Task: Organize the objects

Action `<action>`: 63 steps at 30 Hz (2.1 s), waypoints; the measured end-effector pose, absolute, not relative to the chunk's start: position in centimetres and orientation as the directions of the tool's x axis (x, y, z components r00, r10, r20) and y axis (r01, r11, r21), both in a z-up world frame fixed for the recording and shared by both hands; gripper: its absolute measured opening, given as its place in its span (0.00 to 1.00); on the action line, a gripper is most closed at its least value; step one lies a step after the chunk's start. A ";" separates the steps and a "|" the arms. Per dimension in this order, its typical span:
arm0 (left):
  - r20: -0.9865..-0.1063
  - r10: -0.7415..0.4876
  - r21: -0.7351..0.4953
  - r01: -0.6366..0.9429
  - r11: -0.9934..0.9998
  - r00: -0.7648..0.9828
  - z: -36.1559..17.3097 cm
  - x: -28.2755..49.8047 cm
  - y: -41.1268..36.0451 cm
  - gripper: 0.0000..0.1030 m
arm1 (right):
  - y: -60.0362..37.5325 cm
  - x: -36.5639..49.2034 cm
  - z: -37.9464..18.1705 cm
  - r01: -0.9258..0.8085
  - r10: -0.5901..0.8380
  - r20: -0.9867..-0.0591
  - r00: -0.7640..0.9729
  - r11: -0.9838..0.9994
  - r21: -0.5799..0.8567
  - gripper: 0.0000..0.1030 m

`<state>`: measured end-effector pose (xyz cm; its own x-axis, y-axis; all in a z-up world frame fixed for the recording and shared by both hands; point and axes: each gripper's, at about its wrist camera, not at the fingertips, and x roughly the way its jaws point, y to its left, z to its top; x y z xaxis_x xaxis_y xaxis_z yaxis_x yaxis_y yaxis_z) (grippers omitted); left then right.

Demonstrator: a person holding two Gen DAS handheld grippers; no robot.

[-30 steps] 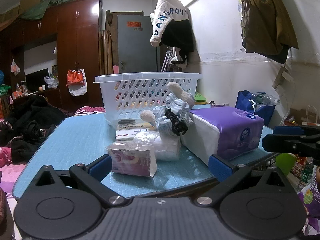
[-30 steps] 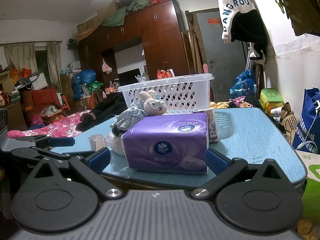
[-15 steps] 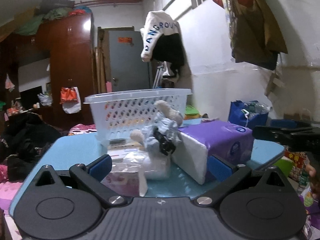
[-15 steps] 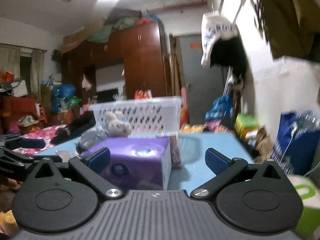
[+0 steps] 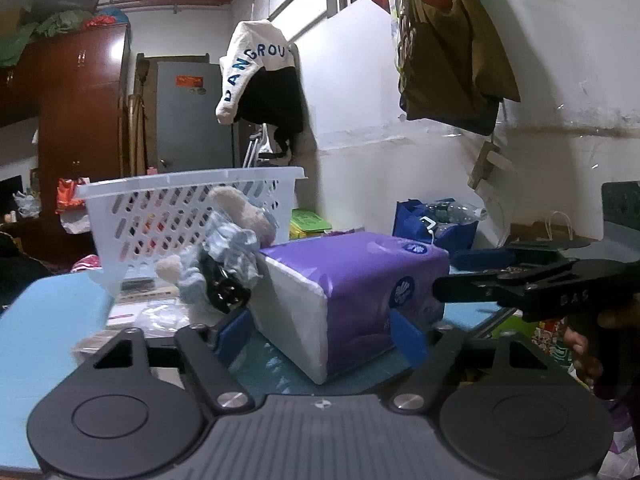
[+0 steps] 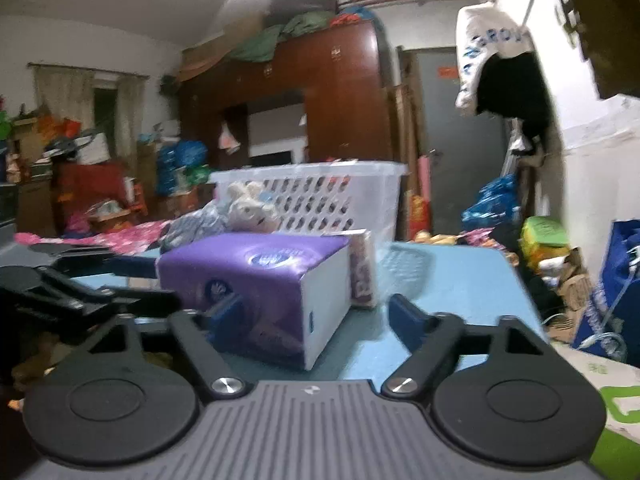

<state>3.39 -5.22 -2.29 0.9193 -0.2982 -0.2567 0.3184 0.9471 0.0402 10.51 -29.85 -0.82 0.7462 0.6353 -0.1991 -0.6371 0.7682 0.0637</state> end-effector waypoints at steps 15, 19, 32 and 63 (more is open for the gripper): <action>-0.196 -0.348 0.071 0.367 0.928 0.917 -2.4 3.4 -5.4 0.49 | -29.4 9.4 -1.2 -0.701 0.687 -0.211 0.695 0.713 0.012 0.46; -0.166 -0.355 0.091 0.373 0.924 0.920 -1.6 2.9 -5.8 0.49 | -29.6 8.8 -0.4 -0.692 0.678 -0.193 0.709 0.722 -0.006 0.45; -0.064 -0.368 0.135 0.374 0.918 0.928 1.4 1.4 -6.2 0.49 | -29.2 8.7 2.9 -0.668 0.661 -0.108 0.743 0.743 -0.052 0.45; -0.315 -0.197 0.012 0.212 0.977 0.928 11.5 25.2 4.2 0.51 | -14.7 28.8 9.5 -0.658 0.582 -0.433 0.689 0.752 -0.037 0.46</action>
